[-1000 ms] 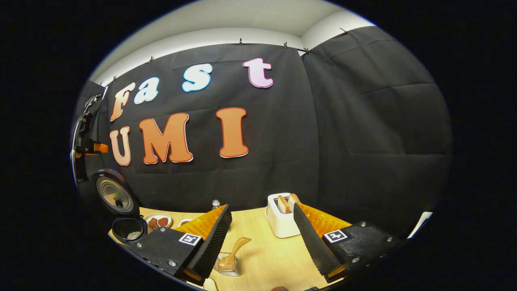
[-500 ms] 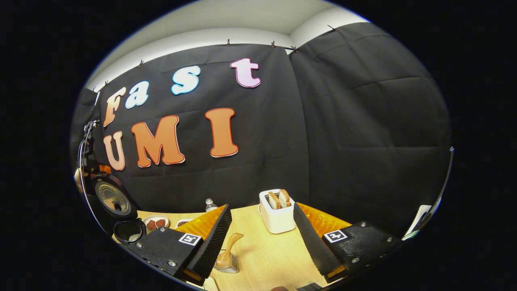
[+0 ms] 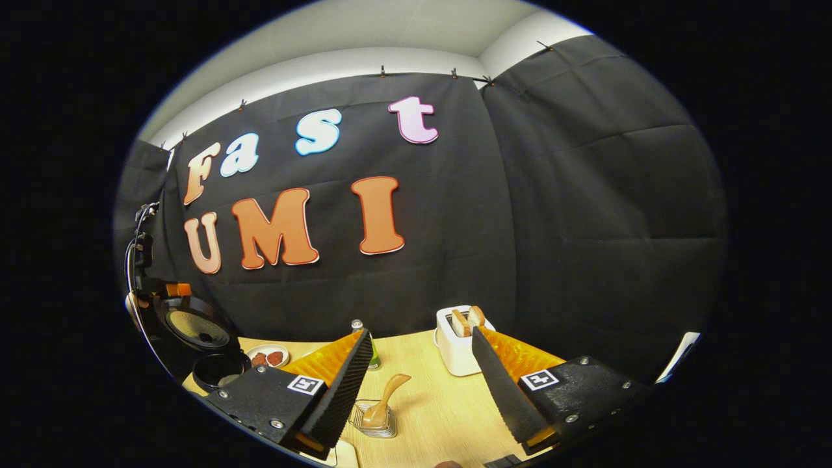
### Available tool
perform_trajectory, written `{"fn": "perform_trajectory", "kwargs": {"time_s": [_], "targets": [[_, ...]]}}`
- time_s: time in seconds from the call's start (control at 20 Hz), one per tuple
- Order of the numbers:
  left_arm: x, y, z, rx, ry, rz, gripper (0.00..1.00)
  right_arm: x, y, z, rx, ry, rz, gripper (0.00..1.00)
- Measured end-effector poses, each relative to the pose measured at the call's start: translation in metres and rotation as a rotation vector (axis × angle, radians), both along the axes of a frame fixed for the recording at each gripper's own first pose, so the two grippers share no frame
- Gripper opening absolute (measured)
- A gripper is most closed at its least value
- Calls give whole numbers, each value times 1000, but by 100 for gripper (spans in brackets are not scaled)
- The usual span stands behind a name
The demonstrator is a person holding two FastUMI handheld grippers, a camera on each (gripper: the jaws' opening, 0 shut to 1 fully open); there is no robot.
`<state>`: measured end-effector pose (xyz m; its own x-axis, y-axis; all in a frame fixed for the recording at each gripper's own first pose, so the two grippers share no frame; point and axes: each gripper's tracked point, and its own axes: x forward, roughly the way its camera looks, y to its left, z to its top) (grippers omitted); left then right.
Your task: Close the left gripper, press the button to open the rice cooker; take a wooden spoon from the chopstick holder with the right hand, scoop a spoonful of rice and pour it into the rice cooker, then put the wooden spoon back into the chopstick holder.
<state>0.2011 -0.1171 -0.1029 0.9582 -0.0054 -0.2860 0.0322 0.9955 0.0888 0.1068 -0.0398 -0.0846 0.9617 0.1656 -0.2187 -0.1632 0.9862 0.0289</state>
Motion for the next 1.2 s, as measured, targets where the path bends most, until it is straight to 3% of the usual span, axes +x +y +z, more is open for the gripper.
{"fn": "perform_trajectory", "kwargs": {"time_s": [0.4, 0.6, 0.8, 0.9, 1.05, 1.1, 1.2], "targets": [[-87, 0, -107, -34, 120, 19, 100, -7, 10, -8, -7, 39, 75, 94], [-99, -3, -131, 2, 84, 17, 94, -11, 4, -15, -21, 63, 82, 94], [-110, -2, -163, 32, 136, 33, 95, -14, 0, -15, -49, 62, 89, 94], [-109, -3, -157, 45, 93, 32, 100, -12, -4, -12, -70, 51, 88, 94], [-112, -4, -166, 63, 16, 24, 100, -11, -6, -12, -73, 54, 84, 94], [-113, -3, -165, 53, -9, 22, 96, -12, -7, -14, -78, 59, 86, 94], [-115, -2, -176, 33, 18, 34, 100, -12, -12, -16, -108, 62, 85, 94]]}}
